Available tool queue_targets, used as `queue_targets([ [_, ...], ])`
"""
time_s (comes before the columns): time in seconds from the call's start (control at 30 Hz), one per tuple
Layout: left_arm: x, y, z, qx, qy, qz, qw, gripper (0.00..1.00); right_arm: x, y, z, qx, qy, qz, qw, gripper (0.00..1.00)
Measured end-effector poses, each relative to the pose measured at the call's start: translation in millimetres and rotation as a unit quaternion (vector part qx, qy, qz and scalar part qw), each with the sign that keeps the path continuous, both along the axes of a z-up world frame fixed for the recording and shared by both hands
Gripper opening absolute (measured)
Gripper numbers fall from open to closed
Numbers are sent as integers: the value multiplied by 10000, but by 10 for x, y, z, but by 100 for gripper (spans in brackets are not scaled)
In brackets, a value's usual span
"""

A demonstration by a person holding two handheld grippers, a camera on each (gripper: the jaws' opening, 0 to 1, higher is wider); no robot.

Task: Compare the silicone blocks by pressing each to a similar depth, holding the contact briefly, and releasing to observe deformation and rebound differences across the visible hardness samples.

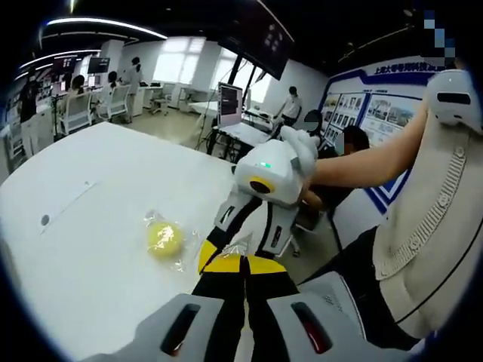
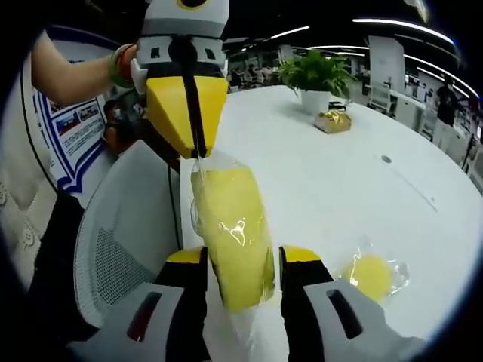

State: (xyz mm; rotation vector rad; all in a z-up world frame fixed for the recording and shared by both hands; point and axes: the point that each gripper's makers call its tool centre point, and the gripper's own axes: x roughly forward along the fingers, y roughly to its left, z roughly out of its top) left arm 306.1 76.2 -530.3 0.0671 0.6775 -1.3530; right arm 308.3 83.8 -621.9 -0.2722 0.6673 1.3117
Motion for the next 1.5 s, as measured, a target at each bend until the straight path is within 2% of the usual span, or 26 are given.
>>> queue_targets([
  [0.27,30,47,-77,34,69,102,9999,0,44,-412,67,355,132,-984,9944,46],
  [0.43,106,105,-178,72,158,281,9995,0,0,-717,186,755,114,-1749,9816,52],
  [0.67,339,244,-431,43,343,750,9966,0,-225,-1030,267,842,5,-2367,9679,56],
  [0.77,425,294,-522,-8,386,828,9958,0,-340,-1094,267,773,-17,-2474,9658,55],
  [0.9,605,374,-690,-111,560,1033,9930,0,-485,-1192,193,609,78,-2672,9617,55],
  [0.93,677,348,-622,-506,763,1171,9889,0,-510,-1229,165,539,126,-2750,9598,54],
  [0.97,747,380,-632,-521,774,1273,9875,0,-521,-1243,157,520,125,-2772,9593,54],
  [1.0,826,423,-659,-449,596,1311,9886,0,-530,-1274,141,494,149,-2846,9573,54],
  [1.07,967,485,-671,-466,573,1438,9868,0,-537,-1298,132,479,210,-2941,9543,53],
  [1.1,1097,562,-706,-377,472,1614,9850,0,-538,-1305,135,489,225,-2981,9530,53],
  [1.2,1308,718,-812,-219,384,1818,9823,0,-532,-1315,141,497,261,-3078,9498,53],
  [1.3,1474,868,-958,-62,395,2070,9775,0,-517,-1324,131,472,281,-3168,9469,52],
  [1.37,1534,917,-1005,-155,494,2154,9752,0,-516,-1338,111,466,321,-3240,9444,51],
  [1.5,1678,1060,-1187,-2,507,2462,9679,0,-559,-1355,46,435,418,-3339,9407,51],
])
